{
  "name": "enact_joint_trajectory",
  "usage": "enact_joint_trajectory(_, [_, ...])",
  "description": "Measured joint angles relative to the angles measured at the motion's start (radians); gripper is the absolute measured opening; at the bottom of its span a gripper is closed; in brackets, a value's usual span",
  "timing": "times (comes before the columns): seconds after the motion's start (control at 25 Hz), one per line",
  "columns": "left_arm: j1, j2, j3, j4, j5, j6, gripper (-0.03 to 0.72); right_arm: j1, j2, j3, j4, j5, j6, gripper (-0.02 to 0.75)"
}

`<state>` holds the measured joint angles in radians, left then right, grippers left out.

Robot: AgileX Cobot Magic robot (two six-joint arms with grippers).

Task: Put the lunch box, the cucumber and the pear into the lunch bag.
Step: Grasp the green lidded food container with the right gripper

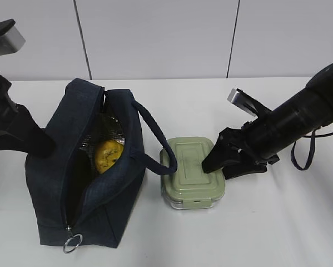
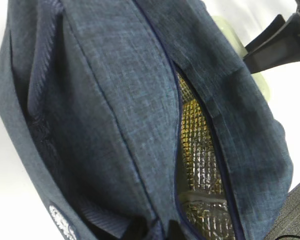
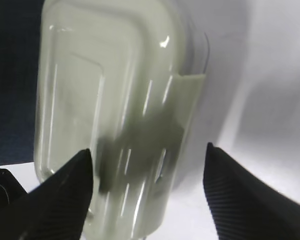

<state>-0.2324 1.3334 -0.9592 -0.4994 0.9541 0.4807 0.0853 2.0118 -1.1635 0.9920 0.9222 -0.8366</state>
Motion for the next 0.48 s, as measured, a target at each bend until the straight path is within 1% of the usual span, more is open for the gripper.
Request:
enact_joint_trajectory(0.16, [0.0, 0.0, 0.0, 0.0, 0.0, 0.0, 0.025, 0.0, 0.023, 0.0, 0.04, 0.007, -0.023, 0.533])
enact_joint_trajectory(0.36, [0.0, 0.0, 0.0, 0.0, -0.001, 0.0, 0.025, 0.0, 0.032, -0.001, 0.053, 0.011, -0.036, 0.529])
enact_joint_trajectory(0.44, [0.0, 0.0, 0.0, 0.0, -0.002, 0.0, 0.025, 0.0, 0.032, -0.002, 0.058, 0.015, -0.042, 0.499])
enact_joint_trajectory(0.48, [0.0, 0.0, 0.0, 0.0, -0.002, 0.0, 0.025, 0.0, 0.032, -0.002, 0.06, 0.017, -0.045, 0.465])
